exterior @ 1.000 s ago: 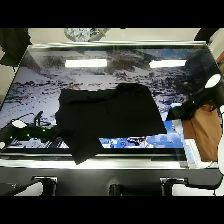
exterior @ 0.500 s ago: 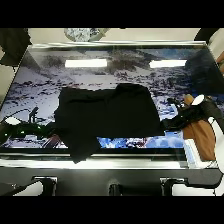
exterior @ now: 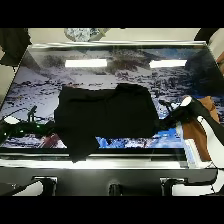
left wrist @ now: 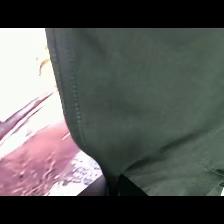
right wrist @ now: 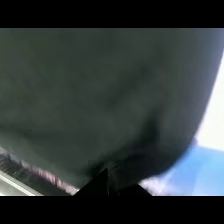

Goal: Fold the shirts.

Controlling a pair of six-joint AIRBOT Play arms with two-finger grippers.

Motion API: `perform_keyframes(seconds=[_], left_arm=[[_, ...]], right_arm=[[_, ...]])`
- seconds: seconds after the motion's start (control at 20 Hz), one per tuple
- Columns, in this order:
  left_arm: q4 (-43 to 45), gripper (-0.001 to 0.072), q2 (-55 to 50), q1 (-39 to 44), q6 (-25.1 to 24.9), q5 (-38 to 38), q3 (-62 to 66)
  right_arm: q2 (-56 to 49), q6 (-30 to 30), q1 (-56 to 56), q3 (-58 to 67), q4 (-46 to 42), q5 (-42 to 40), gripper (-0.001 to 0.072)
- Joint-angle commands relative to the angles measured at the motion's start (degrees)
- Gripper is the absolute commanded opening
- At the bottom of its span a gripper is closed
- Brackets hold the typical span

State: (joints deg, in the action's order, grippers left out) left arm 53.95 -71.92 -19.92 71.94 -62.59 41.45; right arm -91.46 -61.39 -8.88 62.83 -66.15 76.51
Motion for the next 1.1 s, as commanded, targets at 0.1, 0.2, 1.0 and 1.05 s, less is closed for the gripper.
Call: perform_keyframes(seconds=[0.1, 0.2, 1.0, 1.05], left_arm=[[1.60, 0.0024, 3.56, -2.21, -1.57, -6.56, 14.58], [1.79, 0.0024, 8.61, -2.19, -0.61, -7.78, 27.50], [3.26, 0.0025, 33.40, -2.25, 11.28, -0.15, 71.21], [4.24, 0.0025, 32.46, -2.25, 11.43, -2.62, 71.21]], right_arm=[[7.30, 6.12, 1.16, 9.84, 0.31, 3.17, 0.0045], [14.64, 7.67, 1.16, 19.47, -1.38, 1.55, 0.0045], [53.16, 1.31, 1.16, 44.76, -17.03, -11.28, 0.0047], [51.87, 0.94, 1.16, 44.76, -17.07, -9.18, 0.0047]])
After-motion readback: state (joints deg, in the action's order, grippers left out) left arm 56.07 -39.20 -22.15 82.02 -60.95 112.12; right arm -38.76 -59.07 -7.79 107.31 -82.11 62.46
